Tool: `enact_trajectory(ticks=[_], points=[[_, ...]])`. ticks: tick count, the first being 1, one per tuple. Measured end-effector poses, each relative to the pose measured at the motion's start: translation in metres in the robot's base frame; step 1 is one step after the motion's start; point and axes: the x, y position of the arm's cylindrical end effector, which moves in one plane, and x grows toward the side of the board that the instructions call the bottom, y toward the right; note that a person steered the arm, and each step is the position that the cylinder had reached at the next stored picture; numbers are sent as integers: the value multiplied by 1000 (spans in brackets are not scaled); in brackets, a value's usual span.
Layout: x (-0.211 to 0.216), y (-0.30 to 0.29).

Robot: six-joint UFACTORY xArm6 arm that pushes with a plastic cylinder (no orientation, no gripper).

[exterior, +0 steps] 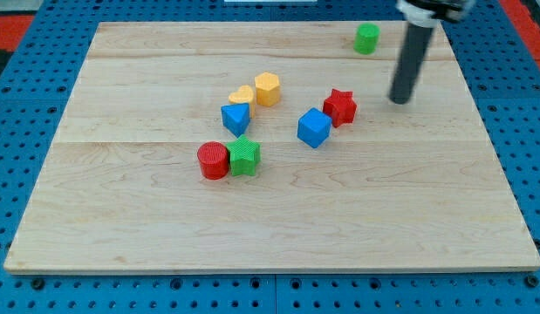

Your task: Slide the green star a bit up

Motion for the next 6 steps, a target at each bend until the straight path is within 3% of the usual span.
enact_trajectory(ticks=[1,3,6], points=[[60,-3],[158,-135],[147,-258]])
